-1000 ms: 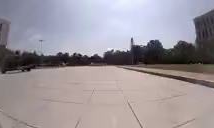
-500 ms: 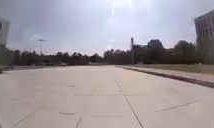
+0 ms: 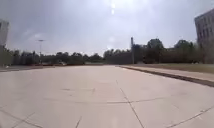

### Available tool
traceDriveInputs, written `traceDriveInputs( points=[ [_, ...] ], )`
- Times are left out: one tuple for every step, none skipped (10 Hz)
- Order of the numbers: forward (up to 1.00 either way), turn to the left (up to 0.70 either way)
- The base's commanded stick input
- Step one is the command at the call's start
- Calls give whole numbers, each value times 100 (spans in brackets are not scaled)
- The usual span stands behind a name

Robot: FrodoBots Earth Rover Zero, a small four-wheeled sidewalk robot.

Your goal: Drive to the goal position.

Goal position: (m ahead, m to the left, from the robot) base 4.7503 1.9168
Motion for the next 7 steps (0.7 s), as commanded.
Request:
traceDriveInputs(
  points=[
    [70, 1],
    [70, 1],
    [70, 1],
    [70, 1],
    [70, 1],
    [70, 1],
    [70, 1]
  ],
)
